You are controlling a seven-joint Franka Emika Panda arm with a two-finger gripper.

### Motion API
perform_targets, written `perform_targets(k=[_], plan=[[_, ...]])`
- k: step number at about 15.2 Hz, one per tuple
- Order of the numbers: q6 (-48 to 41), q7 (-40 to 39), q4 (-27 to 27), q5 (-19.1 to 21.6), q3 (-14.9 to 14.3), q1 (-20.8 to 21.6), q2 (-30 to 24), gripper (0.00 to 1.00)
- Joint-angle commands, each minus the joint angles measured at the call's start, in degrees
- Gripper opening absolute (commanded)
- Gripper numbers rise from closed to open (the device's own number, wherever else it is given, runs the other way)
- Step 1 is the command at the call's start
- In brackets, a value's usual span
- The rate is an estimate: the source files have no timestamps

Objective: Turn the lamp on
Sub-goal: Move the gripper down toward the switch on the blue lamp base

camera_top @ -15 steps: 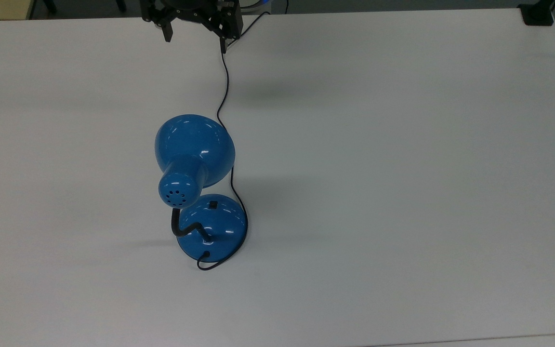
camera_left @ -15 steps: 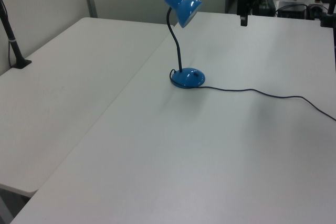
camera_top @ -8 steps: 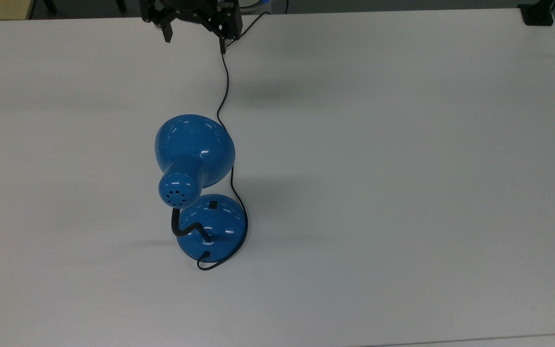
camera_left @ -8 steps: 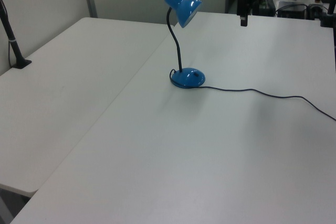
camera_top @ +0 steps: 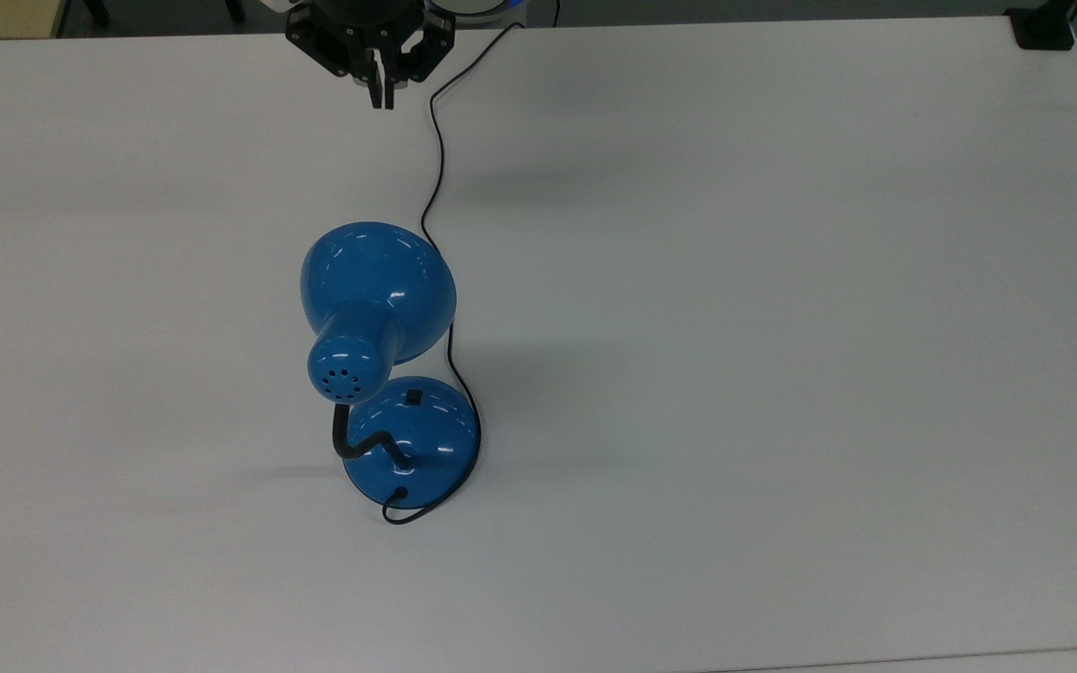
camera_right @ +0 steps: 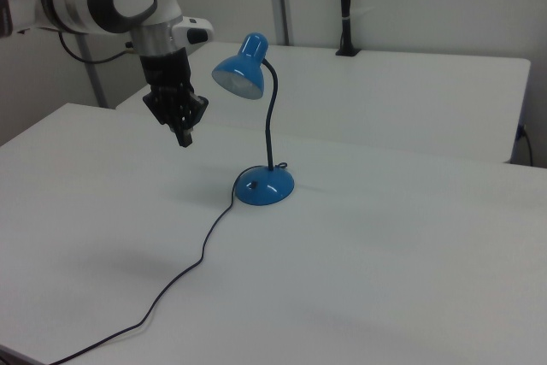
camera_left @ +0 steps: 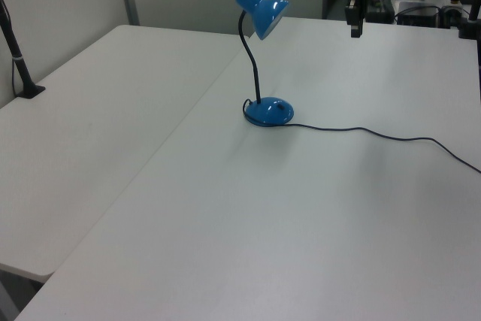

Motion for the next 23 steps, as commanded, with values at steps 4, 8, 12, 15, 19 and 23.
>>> perform_targets(k=[4,8,12,15,19,23], plan=[[13.74,-5.00,-3.50,2.39,-0.21,-1.02,3.87,0.00],[25.06,-6.05,-3.86,2.39,-0.29,-1.91,9.66,0.00],[33.16,-5.97,-4.03,2.39,-0.29,-1.38,14.15,0.00],[39.85,-5.26,-4.30,2.39,-0.21,-1.03,17.23,0.00],[46.36,-3.42,-3.95,2.31,-0.03,0.46,21.10,0.00],[48.73,-3.07,-3.68,2.22,-0.03,1.17,23.03,0.00]])
